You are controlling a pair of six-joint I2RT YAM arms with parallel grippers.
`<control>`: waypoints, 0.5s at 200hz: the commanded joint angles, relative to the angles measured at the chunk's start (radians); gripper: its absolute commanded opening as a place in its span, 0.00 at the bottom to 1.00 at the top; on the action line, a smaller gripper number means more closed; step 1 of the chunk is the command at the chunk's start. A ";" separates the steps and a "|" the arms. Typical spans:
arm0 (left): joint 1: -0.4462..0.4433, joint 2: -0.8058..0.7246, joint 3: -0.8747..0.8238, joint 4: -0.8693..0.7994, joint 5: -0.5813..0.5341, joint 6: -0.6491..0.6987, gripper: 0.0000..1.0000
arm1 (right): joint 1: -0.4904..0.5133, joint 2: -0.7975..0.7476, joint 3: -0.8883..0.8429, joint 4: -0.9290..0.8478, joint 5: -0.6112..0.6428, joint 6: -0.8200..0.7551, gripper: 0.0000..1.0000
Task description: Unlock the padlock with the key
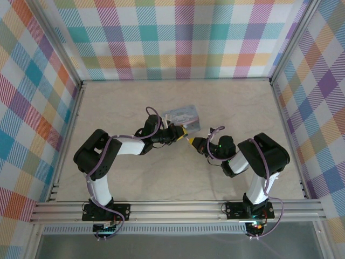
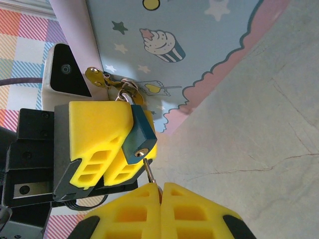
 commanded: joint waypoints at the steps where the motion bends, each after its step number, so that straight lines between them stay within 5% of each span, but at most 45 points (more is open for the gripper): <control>1: 0.007 -0.033 -0.003 0.069 0.027 -0.024 0.10 | 0.007 -0.024 0.010 0.055 0.001 -0.001 0.00; 100: 0.007 -0.036 -0.018 0.077 0.024 -0.027 0.10 | 0.008 -0.035 0.008 0.055 0.015 -0.009 0.00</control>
